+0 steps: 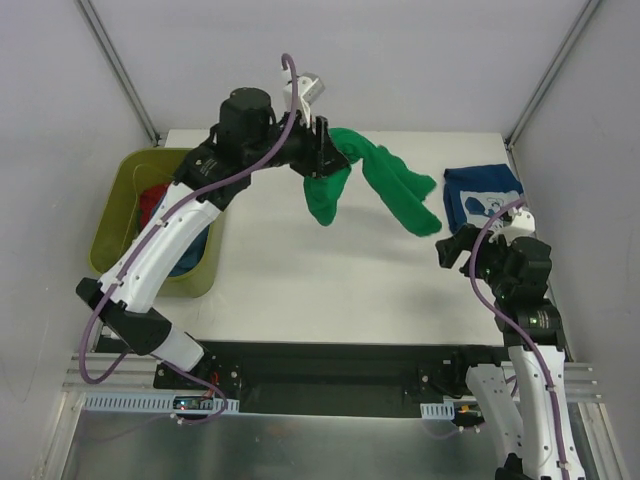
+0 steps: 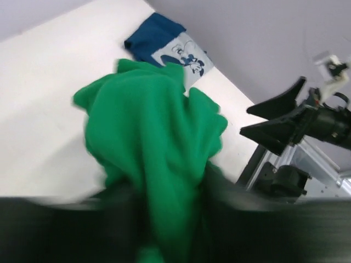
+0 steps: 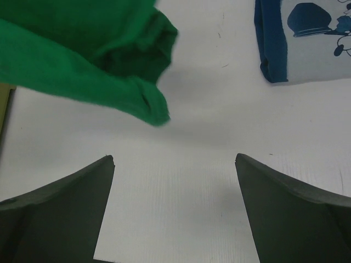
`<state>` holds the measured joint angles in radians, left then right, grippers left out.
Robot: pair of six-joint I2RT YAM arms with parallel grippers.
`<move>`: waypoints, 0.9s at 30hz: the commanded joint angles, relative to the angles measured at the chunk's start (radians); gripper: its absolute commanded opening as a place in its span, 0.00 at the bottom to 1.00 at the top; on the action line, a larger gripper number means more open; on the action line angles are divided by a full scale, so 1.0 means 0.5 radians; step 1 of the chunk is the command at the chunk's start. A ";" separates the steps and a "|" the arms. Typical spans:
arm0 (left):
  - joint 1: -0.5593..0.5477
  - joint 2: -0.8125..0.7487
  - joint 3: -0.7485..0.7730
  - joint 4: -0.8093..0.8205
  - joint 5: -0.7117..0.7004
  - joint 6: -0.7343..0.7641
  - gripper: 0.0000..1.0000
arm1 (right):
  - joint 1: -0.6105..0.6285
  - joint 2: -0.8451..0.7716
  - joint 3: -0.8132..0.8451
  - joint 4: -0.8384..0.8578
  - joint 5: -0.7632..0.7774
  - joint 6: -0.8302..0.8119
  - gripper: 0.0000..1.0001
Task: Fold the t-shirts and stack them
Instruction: Move the tshirt to the center of the board
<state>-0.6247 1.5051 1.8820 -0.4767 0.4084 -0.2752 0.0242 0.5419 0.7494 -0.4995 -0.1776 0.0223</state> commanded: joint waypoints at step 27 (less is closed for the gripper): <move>0.329 0.244 -1.353 0.275 -0.710 -0.649 0.85 | 0.007 0.975 0.041 -0.354 0.714 0.480 0.97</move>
<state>-0.5076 1.5093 1.0973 -0.4229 -0.0208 -0.5400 0.0246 0.9958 0.7643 -0.6926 0.1177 0.2081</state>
